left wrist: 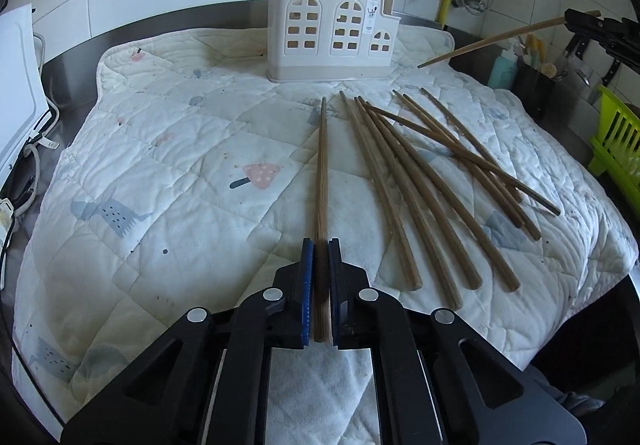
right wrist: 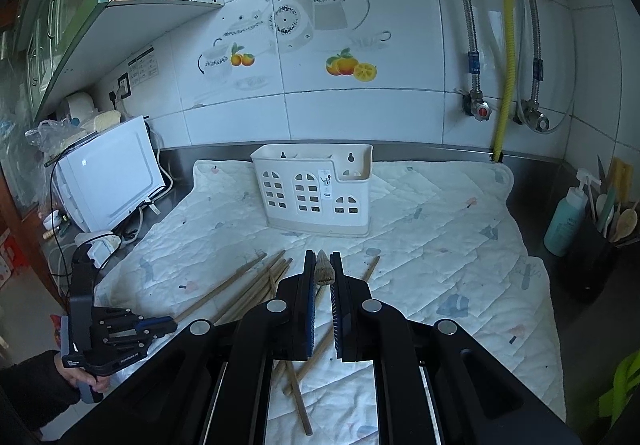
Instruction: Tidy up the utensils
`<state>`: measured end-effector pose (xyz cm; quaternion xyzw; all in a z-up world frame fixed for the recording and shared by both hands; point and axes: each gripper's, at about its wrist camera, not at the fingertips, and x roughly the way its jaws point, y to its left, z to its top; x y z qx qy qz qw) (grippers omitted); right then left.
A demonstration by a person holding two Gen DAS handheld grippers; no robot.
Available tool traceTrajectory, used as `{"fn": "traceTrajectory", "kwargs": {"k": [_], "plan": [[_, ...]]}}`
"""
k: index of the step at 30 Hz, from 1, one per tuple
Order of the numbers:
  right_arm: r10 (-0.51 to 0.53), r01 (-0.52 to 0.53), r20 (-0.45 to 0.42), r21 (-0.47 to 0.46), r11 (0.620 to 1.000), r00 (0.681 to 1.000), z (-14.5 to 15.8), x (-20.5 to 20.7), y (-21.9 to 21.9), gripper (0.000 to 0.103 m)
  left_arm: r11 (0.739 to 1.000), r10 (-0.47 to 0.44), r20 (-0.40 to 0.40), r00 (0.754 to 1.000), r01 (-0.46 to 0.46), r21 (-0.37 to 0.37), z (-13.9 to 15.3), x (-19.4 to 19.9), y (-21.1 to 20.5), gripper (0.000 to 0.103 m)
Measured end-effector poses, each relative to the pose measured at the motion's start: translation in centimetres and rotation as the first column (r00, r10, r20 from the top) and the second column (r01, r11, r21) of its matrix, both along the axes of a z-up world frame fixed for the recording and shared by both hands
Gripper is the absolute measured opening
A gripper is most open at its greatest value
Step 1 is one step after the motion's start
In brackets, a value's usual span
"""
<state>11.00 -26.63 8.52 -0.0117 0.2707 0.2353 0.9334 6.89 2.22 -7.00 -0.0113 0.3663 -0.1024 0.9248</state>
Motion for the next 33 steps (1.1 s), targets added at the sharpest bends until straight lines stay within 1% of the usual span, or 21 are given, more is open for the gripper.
{"fn": "traceTrajectory", "kwargs": {"k": [2,7,12,14,17,21,24,26,28,29,33], "plan": [[0.001,-0.001,0.008,0.001,1.0,1.0,0.3,-0.1,0.1,0.007,1.0,-0.005,0.004,1.0,0.005,-0.021,0.7,-0.2,0.1,0.005],[0.011,-0.011,0.034,-0.002,1.0,0.999,1.8,0.2,0.4,0.007,0.999,-0.021,0.045,0.999,0.022,-0.03,4.1,-0.4,0.3,0.006],[0.021,-0.02,0.067,-0.017,1.0,0.997,4.5,1.5,0.8,0.007,0.998,-0.022,0.065,0.998,0.025,-0.052,7.5,0.9,0.9,0.005],[0.027,-0.026,0.07,-0.02,0.999,0.997,5.9,2.6,0.9,0.007,0.998,-0.021,0.082,0.996,0.026,-0.06,8.8,1.7,1.1,0.005],[0.011,-0.006,0.092,-0.059,0.998,0.996,8.0,4.4,1.1,0.007,0.999,-0.028,0.107,0.994,0.032,-0.034,10.6,2.7,1.0,0.005],[-0.011,0.019,0.081,-0.106,0.994,0.997,10.0,7.8,1.6,0.007,0.999,-0.039,0.126,0.991,0.042,-0.017,12.3,4.1,0.6,0.005],[0.009,-0.005,0.024,-0.127,0.992,1.0,10.3,10.5,2.5,0.007,0.999,-0.051,0.142,0.988,0.052,0.002,13.2,5.0,0.4,0.005],[0.032,-0.038,-0.04,-0.149,0.988,0.999,9.9,12.7,3.5,0.007,0.998,-0.055,0.151,0.987,0.056,0.001,13.9,5.7,0.4,0.005],[0.013,-0.025,-0.06,-0.191,0.981,0.998,9.4,14.6,4.5,0.007,0.998,-0.06,0.162,0.985,0.06,0.003,14.7,6.2,0.4,0.005],[0.019,-0.036,-0.083,-0.207,0.978,0.996,9.0,15.6,5.0,0.007,0.998,-0.061,0.17,0.984,0.062,0.004,15.2,6.5,0.5,0.005],[0.013,-0.047,-0.143,-0.235,0.971,0.99,7.6,18.8,6.6,0.007,0.998,-0.066,0.199,0.978,0.065,0.01,16.9,7.5,0.5,0.005]]}}
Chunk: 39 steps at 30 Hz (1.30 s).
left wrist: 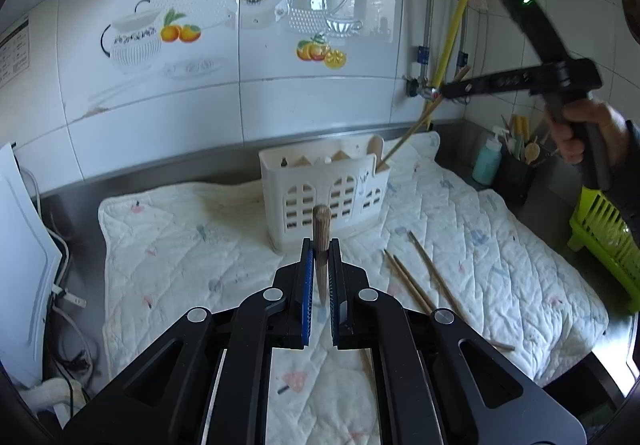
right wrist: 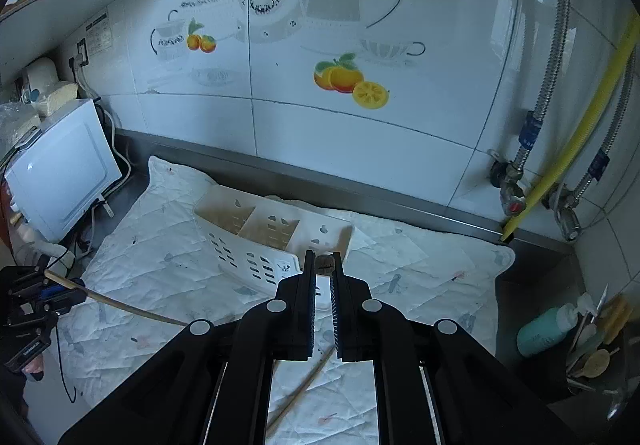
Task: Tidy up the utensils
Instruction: 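Carry chopsticks to the white holder while the right gripper releases its chopstick inside, then lower the chopstick into the white holder and open the left gripper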
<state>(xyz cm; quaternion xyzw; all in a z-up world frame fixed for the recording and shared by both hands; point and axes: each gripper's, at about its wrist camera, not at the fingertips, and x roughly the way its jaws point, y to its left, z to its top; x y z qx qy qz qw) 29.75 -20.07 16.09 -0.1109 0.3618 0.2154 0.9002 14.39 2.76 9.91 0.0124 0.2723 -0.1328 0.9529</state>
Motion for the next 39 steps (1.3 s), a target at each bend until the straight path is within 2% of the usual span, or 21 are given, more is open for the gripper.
{"fn": "traceTrajectory", "kwargs": {"k": [4,7,9,17,22,28,31,39], "plan": [[-0.017,0.017,-0.024,0.005,1.0,1.0,-1.1,2.3,0.8,0.01,1.0,-0.002,0.029,1.0,0.002,-0.002,1.8,1.2,0.1,0.005],[-0.023,0.023,-0.006,0.048,0.999,1.0,-0.8,2.8,0.5,0.025,1.0,0.001,0.061,0.998,0.0,-0.009,3.5,2.0,0.2,0.005],[-0.028,0.027,0.016,0.056,0.998,0.999,-0.5,2.6,0.2,0.028,1.0,0.003,0.091,0.996,-0.002,-0.01,4.8,2.5,0.2,0.005],[-0.032,0.022,0.117,0.087,0.996,0.993,0.1,-2.7,-1.8,0.044,1.0,0.014,0.234,0.972,-0.01,-0.019,11.1,6.1,-0.7,0.005],[-0.018,0.001,0.158,0.108,0.994,0.987,-0.7,-7.1,-3.4,0.044,0.999,0.043,0.311,0.949,-0.045,-0.002,13.5,9.4,-1.7,0.005],[-0.021,-0.003,0.138,0.171,0.985,0.99,-3.2,-10.3,-5.0,0.044,0.997,0.075,0.321,0.944,-0.069,-0.03,12.8,13.1,-2.1,0.005],[-0.029,0.007,0.11,0.196,0.981,0.993,-4.8,-11.0,-5.6,0.044,0.997,0.08,0.277,0.958,-0.071,-0.044,11.3,14.6,-2.1,0.005],[-0.049,0.032,0.083,0.193,0.981,0.995,-8.2,-12.6,-5.9,0.044,0.996,0.088,0.179,0.98,-0.084,-0.029,7.4,16.3,-1.7,0.006]]}}
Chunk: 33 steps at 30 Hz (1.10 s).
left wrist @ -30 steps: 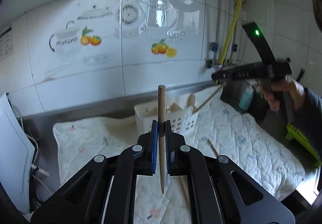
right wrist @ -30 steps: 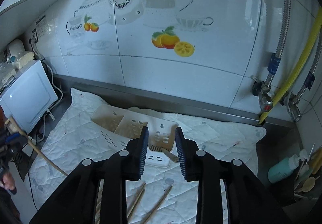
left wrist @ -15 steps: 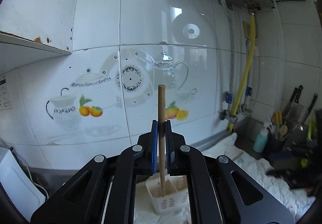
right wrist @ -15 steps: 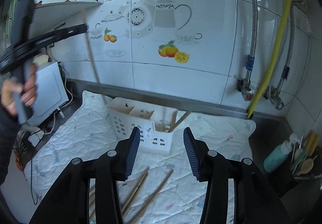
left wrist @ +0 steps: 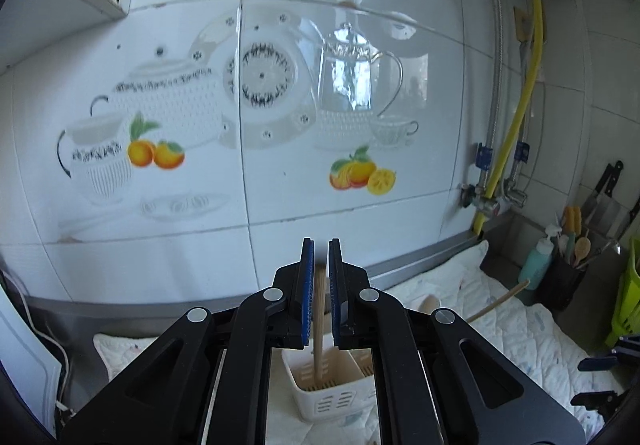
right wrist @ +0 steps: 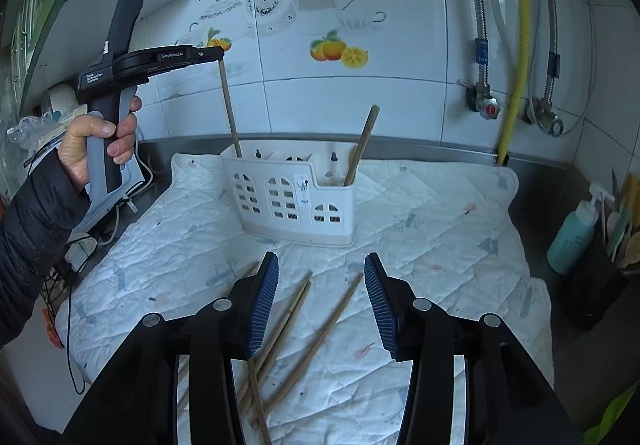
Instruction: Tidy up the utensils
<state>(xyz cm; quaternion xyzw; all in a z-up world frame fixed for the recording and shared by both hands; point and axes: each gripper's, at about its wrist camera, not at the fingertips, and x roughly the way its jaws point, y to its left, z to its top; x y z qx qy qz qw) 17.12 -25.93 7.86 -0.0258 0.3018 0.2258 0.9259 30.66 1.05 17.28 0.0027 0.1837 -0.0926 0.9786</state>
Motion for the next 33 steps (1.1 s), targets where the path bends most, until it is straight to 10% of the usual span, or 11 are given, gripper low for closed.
{"fn": "traceTrajectory", "kwargs": {"k": [7,13,33], "plan": [[0.02,-0.018,-0.036,0.036,0.999,0.999,-3.2,-3.2,0.3,0.044,1.0,0.003,-0.038,0.999,-0.003,0.007,-1.1,-0.8,0.3,0.012],[0.05,-0.049,-0.052,0.01,0.999,0.997,-6.5,-6.7,1.0,0.036,1.0,0.014,-0.01,1.0,-0.014,0.016,-0.4,-4.6,0.6,0.041],[0.108,-0.112,-0.097,-0.043,0.993,0.989,-15.5,-9.5,1.5,0.019,0.999,0.006,-0.198,0.98,-0.014,-0.038,-11.5,-19.9,1.5,0.046]]}}
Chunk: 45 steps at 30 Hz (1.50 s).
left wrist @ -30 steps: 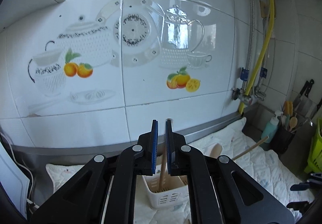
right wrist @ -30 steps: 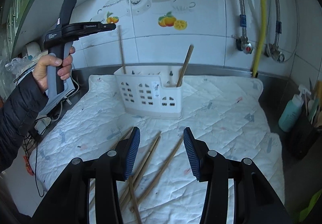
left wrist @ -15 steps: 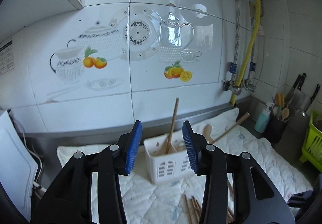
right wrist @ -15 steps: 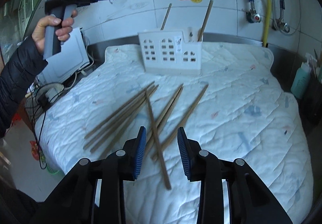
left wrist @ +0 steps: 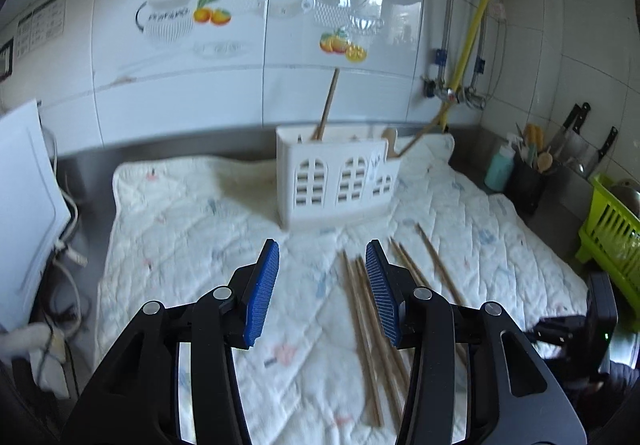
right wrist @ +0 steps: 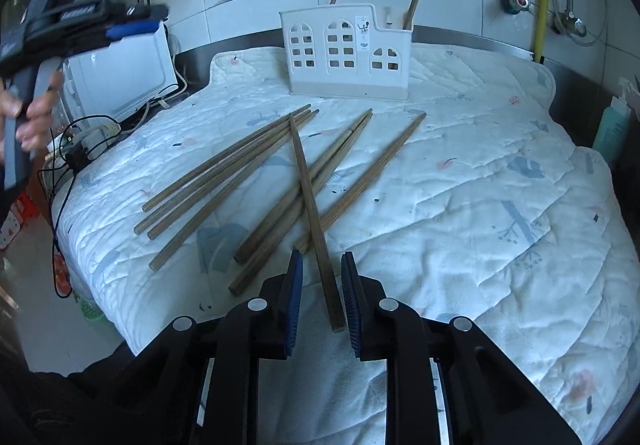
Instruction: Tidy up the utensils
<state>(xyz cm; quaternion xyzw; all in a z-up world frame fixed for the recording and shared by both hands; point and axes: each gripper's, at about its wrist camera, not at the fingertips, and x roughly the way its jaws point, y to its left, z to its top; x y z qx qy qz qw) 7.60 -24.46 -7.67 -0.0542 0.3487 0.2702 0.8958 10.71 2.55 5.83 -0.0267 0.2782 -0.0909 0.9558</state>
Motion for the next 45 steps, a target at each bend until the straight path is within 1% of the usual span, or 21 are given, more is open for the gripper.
{"fn": "traceTrajectory", "kwargs": {"k": [2,5,7,8,12,15,17,18,19,22,23,25,26,27,29,33,34,35,36,39,45], "plan": [[-0.001,0.001,0.006,0.002,1.0,1.0,-0.2,0.1,0.0,0.019,1.0,-0.008,-0.026,1.0,0.008,-0.01,-1.3,-0.8,0.0,0.046],[-0.007,0.007,0.007,0.022,1.0,1.0,-0.2,0.1,-0.2,0.013,1.0,-0.026,-0.059,0.998,0.025,-0.015,-3.1,-2.0,-0.2,0.046],[-0.008,0.008,0.011,0.027,1.0,1.0,-0.2,0.1,-0.3,0.01,0.999,-0.041,-0.087,0.995,0.041,-0.002,-4.4,-2.7,-0.6,0.046],[-0.009,0.009,0.016,0.026,1.0,1.0,-0.2,0.0,-0.2,0.007,0.998,-0.055,-0.107,0.993,0.055,-0.001,-5.2,-2.9,-0.8,0.046],[-0.026,0.025,0.02,0.037,0.999,0.999,0.1,-0.1,-0.3,0.006,0.995,-0.095,-0.154,0.984,0.094,-0.017,-7.7,-3.7,-1.7,0.046],[-0.031,0.03,0.037,0.029,0.999,0.999,0.9,-0.5,-0.3,0.006,0.993,-0.119,-0.183,0.976,0.121,-0.003,-9.5,-3.8,-2.8,0.046],[-0.035,0.033,0.047,0.027,0.999,0.998,1.7,-0.7,-0.2,0.006,0.992,-0.126,-0.196,0.972,0.128,-0.002,-10.5,-3.7,-3.5,0.042],[-0.036,0.035,0.055,0.028,0.999,0.998,2.2,-0.9,-0.2,0.006,0.992,-0.127,-0.2,0.972,0.128,-0.007,-10.9,-3.6,-3.6,0.037],[-0.038,0.036,0.061,0.027,0.999,0.997,2.6,-1.1,-0.1,0.006,0.991,-0.131,-0.207,0.97,0.13,-0.015,-11.2,-3.4,-3.8,0.034],[-0.038,0.036,0.082,0.029,0.999,0.996,3.8,-1.5,-0.1,0.006,0.992,-0.121,-0.215,0.969,0.122,-0.004,-12.3,-2.9,-4.4,0.026],[-0.039,0.036,0.09,0.029,0.999,0.995,4.2,-1.7,0.0,0.006,0.993,-0.116,-0.216,0.97,0.118,-0.005,-12.6,-2.8,-4.5,0.025],[-0.038,0.035,0.1,0.03,0.999,0.994,4.7,-1.9,0.0,0.006,0.994,-0.105,-0.217,0.971,0.105,-0.014,-12.8,-2.5,-4.4,0.02],[-0.039,0.036,0.105,0.028,0.999,0.994,5.0,-2.0,0.1,0.006,0.995,-0.1,-0.219,0.971,0.098,-0.016,-13.0,-2.4,-4.4,0.019],[-0.041,0.038,0.111,0.028,0.999,0.993,5.2,-2.1,0.1,0.006,0.996,-0.091,-0.217,0.972,0.091,-0.009,-13.1,-2.5,-4.4,0.017],[-0.045,0.041,0.113,0.032,0.999,0.993,5.6,-2.1,0.1,0.006,0.996,-0.08,-0.204,0.976,0.084,0.009,-13.1,-2.6,-4.6,0.016],[-0.053,0.049,0.12,0.04,0.998,0.991,6.1,-2.2,0.3,0.006,0.993,-0.034,-0.178,0.984,0.053,0.107,-13.3,-3.0,-6.1,0.016],[-0.055,0.05,0.12,0.039,0.998,0.991,6.2,-2.2,0.4,0.006,0.992,-0.023,-0.175,0.984,0.044,0.117,-13.3,-2.9,-6.3,0.012],[-0.056,0.052,0.119,0.038,0.998,0.991,6.3,-2.1,0.4,0.006,0.992,-0.014,-0.175,0.984,0.035,0.119,-13.2,-2.8,-6.4,0.011],[-0.059,0.055,0.118,0.038,0.998,0.991,6.4,-2.1,0.5,0.006,0.993,-0.011,-0.175,0.985,0.032,0.115,-13.0,-2.7,-6.3,0.007],[-0.064,0.059,0.126,0.044,0.997,0.99,7.2,-2.1,0.4,0.006,0.997,-0.023,-0.177,0.984,0.035,0.063,-12.4,-2.7,-5.6,0.006],[-0.069,0.062,0.153,0.051,0.997,0.986,10.2,-1.0,-0.3,0.006,0.999,-0.036,-0.146,0.989,0.035,-0.007,-10.2,-2.6,-3.8,0.005]]}}
